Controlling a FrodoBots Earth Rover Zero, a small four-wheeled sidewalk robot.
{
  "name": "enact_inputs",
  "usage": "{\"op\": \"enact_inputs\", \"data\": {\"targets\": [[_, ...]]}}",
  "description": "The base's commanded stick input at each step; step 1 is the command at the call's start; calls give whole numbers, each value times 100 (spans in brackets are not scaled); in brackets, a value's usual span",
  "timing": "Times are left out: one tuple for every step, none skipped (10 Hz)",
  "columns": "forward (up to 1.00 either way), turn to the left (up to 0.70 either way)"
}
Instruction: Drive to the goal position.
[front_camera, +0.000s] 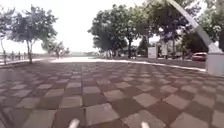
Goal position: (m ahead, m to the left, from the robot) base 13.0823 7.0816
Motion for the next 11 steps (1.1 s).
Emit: {"op": "enact_inputs", "data": {"targets": [[70, 22], [70, 27], [70, 27], [70, 27], [70, 27], [70, 27], [70, 27], [70, 27], [70, 27], [70, 27], [70, -12]]}}
